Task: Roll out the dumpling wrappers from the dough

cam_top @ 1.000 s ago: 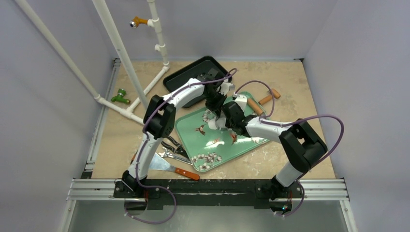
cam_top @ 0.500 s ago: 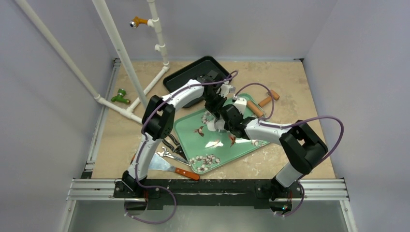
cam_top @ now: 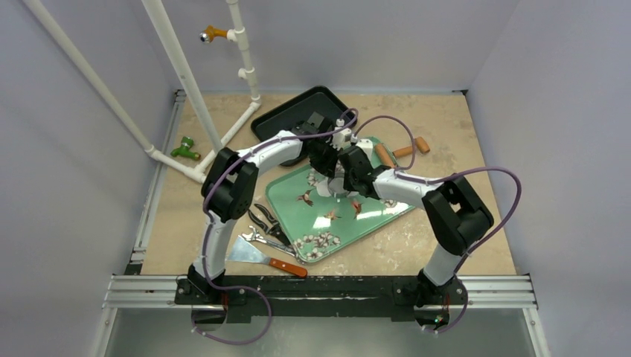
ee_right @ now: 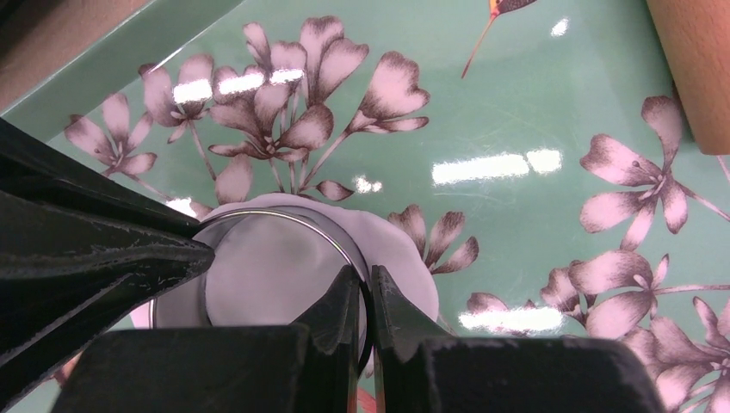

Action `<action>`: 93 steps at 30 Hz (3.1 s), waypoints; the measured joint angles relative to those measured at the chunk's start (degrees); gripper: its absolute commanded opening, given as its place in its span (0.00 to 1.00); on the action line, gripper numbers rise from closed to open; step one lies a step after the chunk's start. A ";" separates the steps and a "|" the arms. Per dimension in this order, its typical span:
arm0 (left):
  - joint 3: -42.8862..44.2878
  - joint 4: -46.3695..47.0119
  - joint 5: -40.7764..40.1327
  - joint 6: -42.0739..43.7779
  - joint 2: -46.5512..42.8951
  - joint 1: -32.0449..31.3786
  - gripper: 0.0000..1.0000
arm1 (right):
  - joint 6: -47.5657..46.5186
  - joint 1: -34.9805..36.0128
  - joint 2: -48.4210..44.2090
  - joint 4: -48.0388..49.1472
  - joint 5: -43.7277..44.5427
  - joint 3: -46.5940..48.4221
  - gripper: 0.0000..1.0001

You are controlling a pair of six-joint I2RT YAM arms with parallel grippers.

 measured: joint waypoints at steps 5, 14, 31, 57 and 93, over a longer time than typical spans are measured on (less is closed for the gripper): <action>-2.47 2.51 -0.22 -0.59 -1.18 0.33 0.00 | -1.97 -0.37 1.40 -1.73 -0.42 2.25 0.00; -5.40 5.84 -0.74 -2.95 -2.64 0.98 0.00 | -3.54 -1.14 3.23 -2.21 -1.55 4.57 0.00; 5.16 -2.54 -2.49 -1.42 2.34 -0.31 0.00 | -2.84 -2.16 -0.87 2.93 -3.39 -1.33 0.00; 6.03 -3.23 -3.52 3.32 2.86 -1.07 0.24 | -5.27 -2.82 -8.63 -0.57 -3.87 0.28 0.44; -65.07 -20.24 3.96 46.56 -67.30 -15.52 0.70 | -14.60 -1.33 -38.69 -4.83 -21.27 -11.19 0.98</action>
